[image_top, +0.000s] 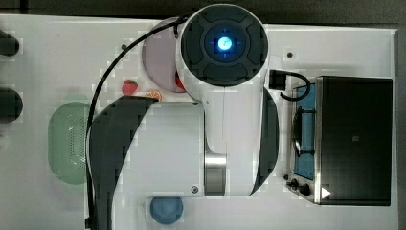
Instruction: Pick Banana and place it in mug.
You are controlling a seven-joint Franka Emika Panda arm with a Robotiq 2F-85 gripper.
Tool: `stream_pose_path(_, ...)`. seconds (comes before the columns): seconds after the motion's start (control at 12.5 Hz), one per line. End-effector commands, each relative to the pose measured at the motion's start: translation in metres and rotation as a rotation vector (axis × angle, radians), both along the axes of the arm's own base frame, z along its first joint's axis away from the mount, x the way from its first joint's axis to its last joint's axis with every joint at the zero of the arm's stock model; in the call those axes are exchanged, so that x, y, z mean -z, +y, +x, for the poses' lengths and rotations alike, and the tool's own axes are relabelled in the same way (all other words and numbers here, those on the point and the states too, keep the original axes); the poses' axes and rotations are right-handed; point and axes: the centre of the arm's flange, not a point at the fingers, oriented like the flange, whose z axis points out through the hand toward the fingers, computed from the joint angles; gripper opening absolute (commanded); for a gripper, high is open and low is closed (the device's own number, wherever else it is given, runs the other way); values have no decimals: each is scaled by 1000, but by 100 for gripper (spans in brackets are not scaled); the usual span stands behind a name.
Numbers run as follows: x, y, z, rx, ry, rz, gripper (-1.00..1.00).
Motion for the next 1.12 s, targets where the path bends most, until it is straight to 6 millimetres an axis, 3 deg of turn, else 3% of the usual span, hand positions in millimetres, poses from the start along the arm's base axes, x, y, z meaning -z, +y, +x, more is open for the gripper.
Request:
stream_pose_path(0.08, -51, -27, -134, 46, 46, 21, 60)
stream_pose_path(0.24, -45, -27, -133, 46, 57, 21, 99)
stream_pose_path(0.48, -8, -25, -122, 41, 78, 19, 100)
stream_pose_path(0.64, 33, -24, -108, 2, 69, 18, 100)
stream_pose_path(1.12, 186, -21, -80, -256, 53, 13, 100)
